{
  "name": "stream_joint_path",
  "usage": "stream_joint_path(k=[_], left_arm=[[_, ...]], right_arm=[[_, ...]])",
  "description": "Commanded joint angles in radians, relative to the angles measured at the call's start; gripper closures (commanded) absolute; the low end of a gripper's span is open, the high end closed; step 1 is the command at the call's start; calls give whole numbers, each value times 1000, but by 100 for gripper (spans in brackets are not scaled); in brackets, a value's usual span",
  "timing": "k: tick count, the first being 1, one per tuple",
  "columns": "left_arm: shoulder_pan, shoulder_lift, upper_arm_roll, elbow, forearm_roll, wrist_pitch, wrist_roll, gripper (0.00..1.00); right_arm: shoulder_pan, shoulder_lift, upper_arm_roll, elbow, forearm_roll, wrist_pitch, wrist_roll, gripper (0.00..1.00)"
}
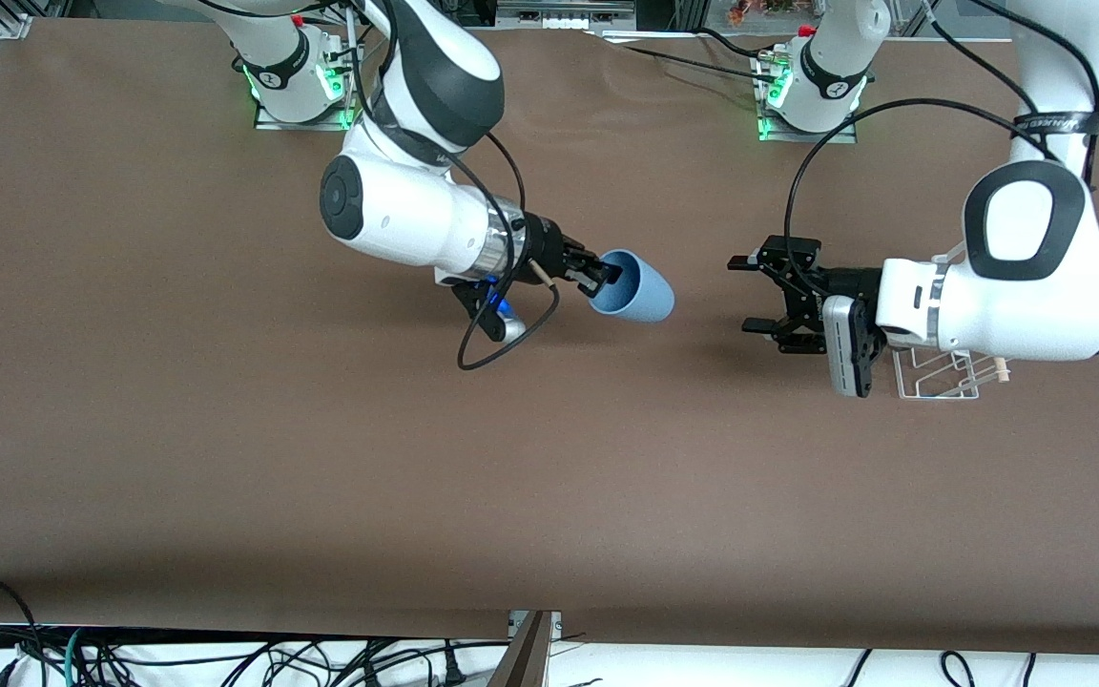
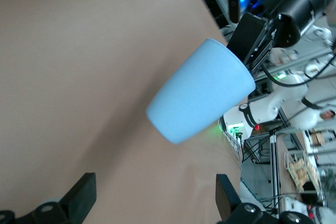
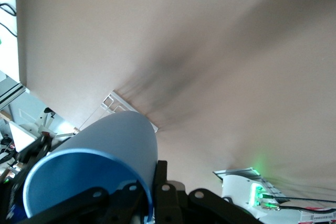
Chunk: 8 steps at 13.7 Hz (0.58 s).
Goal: Transfer cup to left arm and place on rack
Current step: 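Lift the cup with the right gripper while the left gripper approaches, then close the left gripper on the cup's base beside the right gripper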
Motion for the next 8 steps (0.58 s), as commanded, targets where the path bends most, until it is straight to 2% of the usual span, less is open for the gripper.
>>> stream_joint_path(k=[1,5,8], left_arm=[[-4,33,-3,22,-68,-8,208,0],[-5,68,-38,22,-181,-10,452,0],[-6,70,-75,22,-207,0,502,0]], right_arm=[[2,36,-5,75,22,-2,26,100],[2,39,-5,88,22,-2,31,100],[8,52,-5,95,20,-2,33,100]])
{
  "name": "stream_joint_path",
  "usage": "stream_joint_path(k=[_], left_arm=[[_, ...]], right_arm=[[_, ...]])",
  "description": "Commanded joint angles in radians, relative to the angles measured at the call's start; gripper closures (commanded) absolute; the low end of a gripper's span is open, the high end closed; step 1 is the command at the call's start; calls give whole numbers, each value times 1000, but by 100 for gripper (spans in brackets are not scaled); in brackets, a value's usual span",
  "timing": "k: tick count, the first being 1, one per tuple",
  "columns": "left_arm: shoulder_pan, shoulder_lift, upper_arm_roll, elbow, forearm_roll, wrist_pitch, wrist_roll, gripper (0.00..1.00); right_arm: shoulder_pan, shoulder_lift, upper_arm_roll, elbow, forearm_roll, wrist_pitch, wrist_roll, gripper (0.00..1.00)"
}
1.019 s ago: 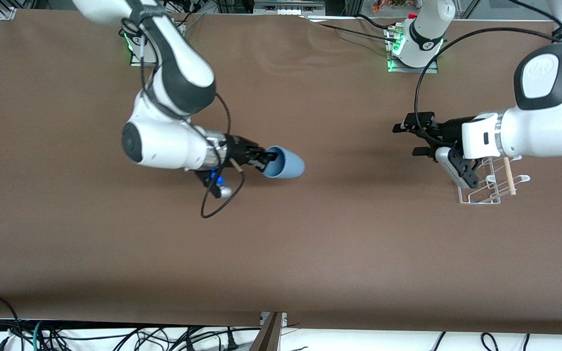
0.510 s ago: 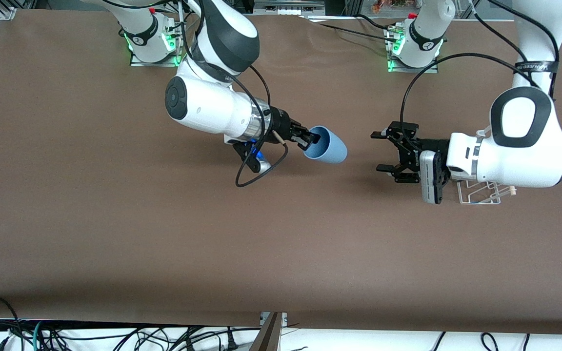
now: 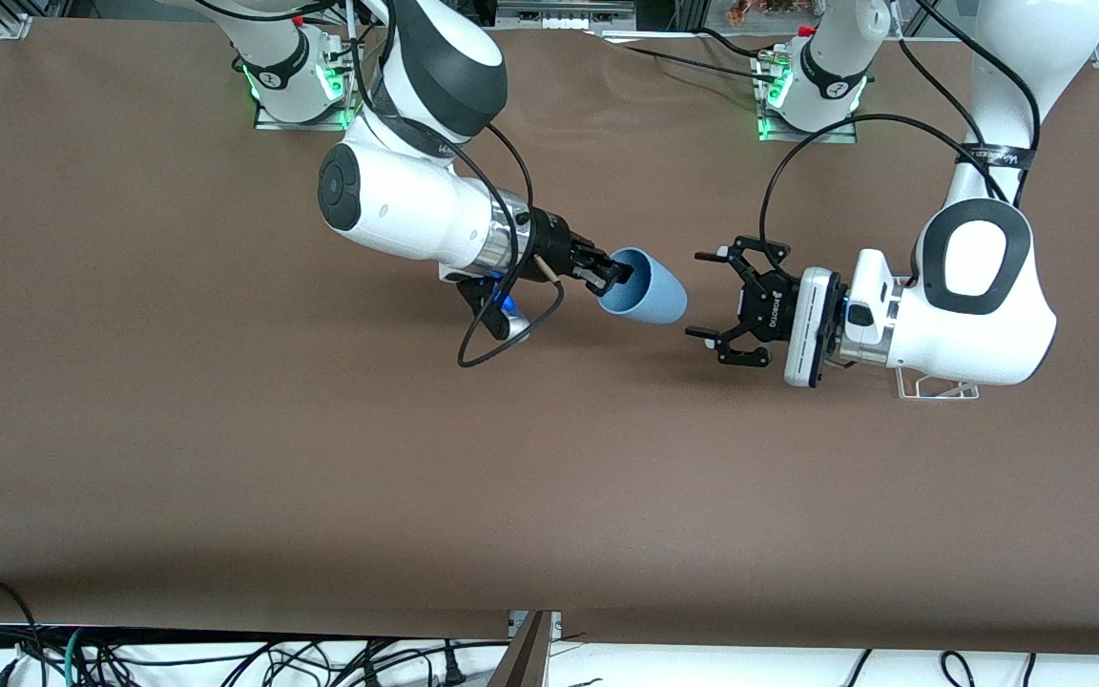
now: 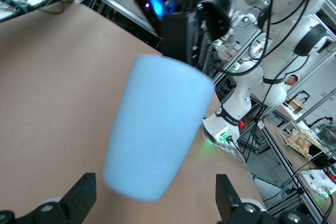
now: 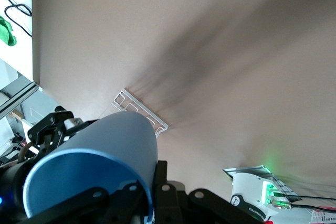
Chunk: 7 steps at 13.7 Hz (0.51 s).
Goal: Transfer cup to left arm and place on rack
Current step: 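Close the left gripper on the cup's base beside the right gripper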
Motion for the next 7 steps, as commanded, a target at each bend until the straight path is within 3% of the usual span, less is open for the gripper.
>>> stream_joint_path(k=[1,6,7], left_arm=[[-18,29,-24,22,-28,2,79,0],[-69,48,-26,11,-23,100,165,0],[-80,48,-26,13,-22,103,173,21]], right_arm=[[10,29,-2,44,17,-3,15,100],[11,43,0,75,17,-3,23,100],[17,49,-2,78,16,-1,28,100]])
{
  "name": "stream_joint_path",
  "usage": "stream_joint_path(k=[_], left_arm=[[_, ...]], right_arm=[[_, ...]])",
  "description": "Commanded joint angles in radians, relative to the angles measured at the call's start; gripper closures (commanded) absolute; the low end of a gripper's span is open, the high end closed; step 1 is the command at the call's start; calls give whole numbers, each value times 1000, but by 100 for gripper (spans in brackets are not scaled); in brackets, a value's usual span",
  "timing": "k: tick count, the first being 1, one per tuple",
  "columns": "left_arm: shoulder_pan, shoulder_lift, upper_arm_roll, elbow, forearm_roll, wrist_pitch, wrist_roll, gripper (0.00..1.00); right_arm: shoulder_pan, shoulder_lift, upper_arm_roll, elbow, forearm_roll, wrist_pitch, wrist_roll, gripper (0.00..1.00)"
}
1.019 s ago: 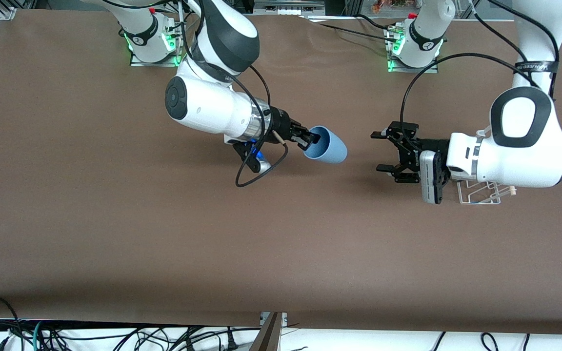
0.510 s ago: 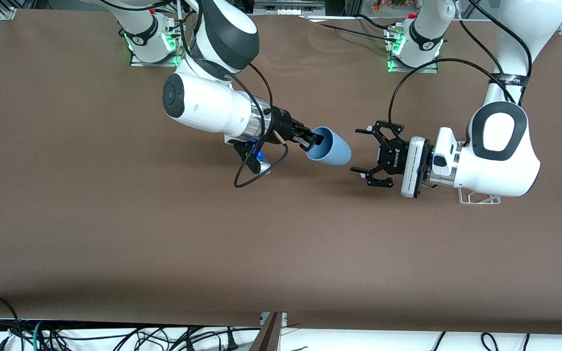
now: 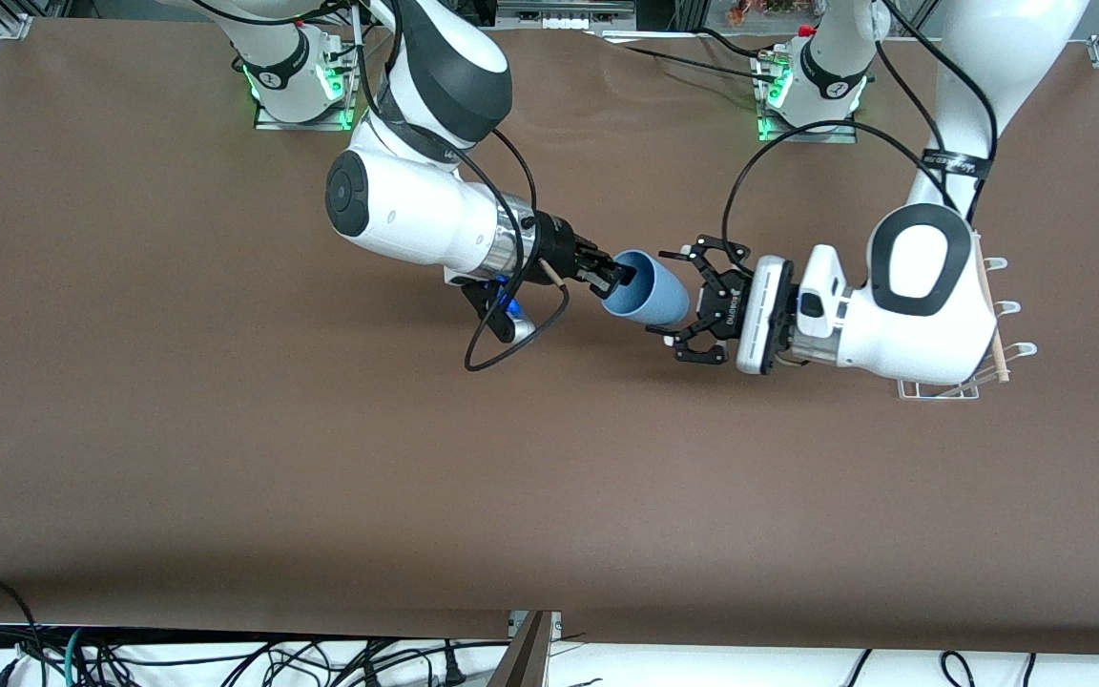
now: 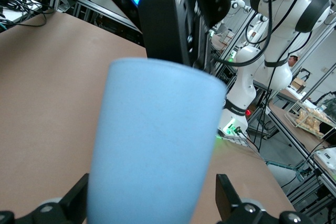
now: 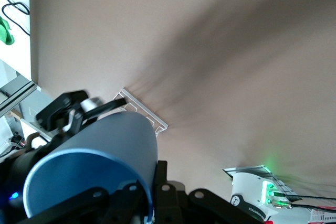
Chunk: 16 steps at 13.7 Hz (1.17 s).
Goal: Transfer cup to left arm and place on rack
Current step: 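Close the left gripper on the cup's base beside the right gripper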
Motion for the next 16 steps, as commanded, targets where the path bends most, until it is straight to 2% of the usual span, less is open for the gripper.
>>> stream_joint_path(k=[1,3,4,5,6,10,12,13,16], left_arm=[[-20,14,0,12,-23,16,63,64],[-20,15,0,12,-22,14,69,98],[-20,15,0,12,-22,14,69,100],[-20,14,0,12,-22,14,69,100],[-19,14,0,14,-22,14,69,100],[-8,9,1,26,-8,7,59,100],[-2,2,14,29,1,-7,56,100],[-2,-2,23,41,34,-25,42,100],[18,-6,29,136,241,-70,-39,100]], right_arm=[[13,36,-2,58,16,3,22,100],[13,36,-2,56,16,3,22,100],[11,36,-3,56,16,3,14,100],[5,36,-5,56,16,1,3,57],[-1,31,-8,56,16,1,5,5],[-62,-10,-16,56,5,-66,2,1],[-107,-47,-17,56,-35,-134,-6,1],[-134,-71,-17,54,-78,-186,-9,1],[-246,-151,-40,54,-181,-386,-63,1]])
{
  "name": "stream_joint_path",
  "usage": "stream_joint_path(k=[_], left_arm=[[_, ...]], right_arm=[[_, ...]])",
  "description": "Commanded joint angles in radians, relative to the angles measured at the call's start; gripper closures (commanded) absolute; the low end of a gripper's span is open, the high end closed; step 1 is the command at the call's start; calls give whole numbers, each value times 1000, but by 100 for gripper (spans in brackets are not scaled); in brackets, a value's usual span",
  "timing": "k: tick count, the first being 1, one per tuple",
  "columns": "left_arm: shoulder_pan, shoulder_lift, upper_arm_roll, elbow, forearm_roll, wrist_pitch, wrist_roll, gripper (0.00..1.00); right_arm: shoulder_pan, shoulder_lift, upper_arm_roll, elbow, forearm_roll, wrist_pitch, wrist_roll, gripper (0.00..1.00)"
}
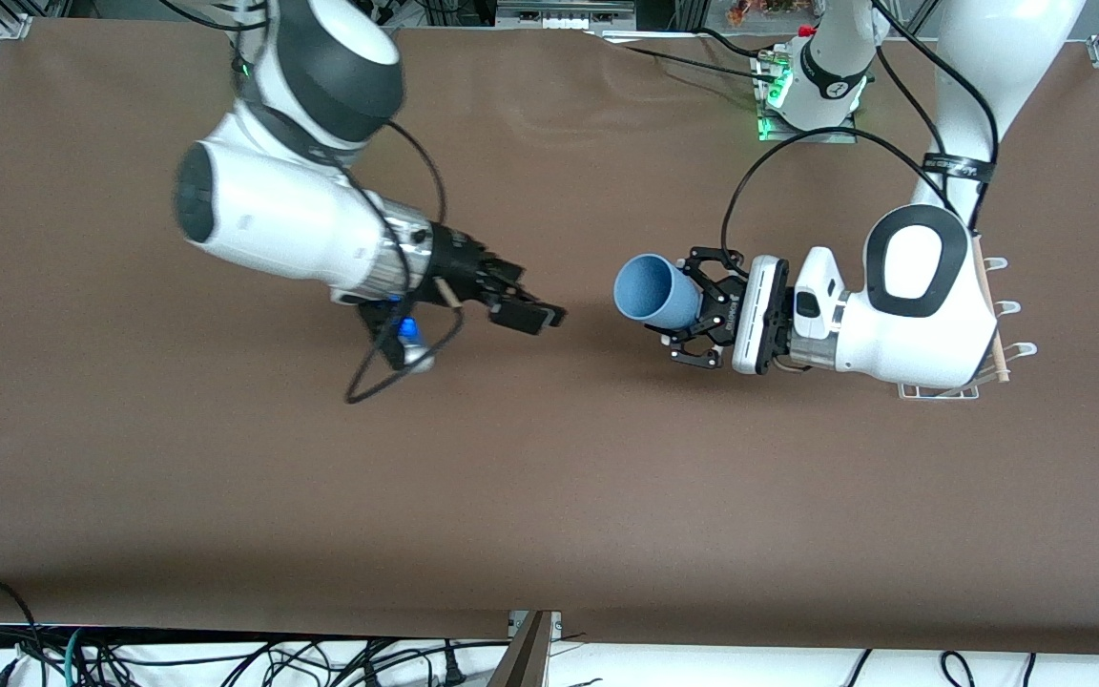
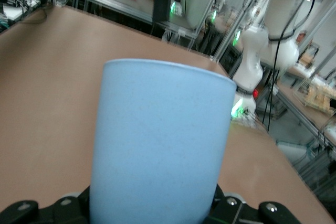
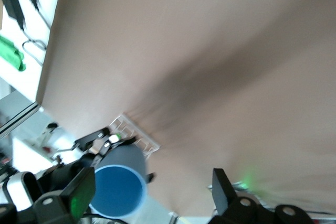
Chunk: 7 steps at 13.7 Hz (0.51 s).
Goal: Transfer cup to left arm and place on rack
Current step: 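Open the right gripper and withdraw it while the left gripper carries the cup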
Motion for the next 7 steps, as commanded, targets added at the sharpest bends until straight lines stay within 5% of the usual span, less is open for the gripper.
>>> stream_joint_path(k=[1,4,7], left_arm=[[12,-10,6,94,173,-72,-76,100],[33,-8,13,101,352,-89,-93,100],[32,-8,13,134,659,-100,-110,100]], right_arm=[[-107,-84,-30,-11,-60,-192,-82,1],[-186,-130,-132,-11,-66,-396,-313,1],[-190,-153,-259,-12,-153,-551,-571,1]])
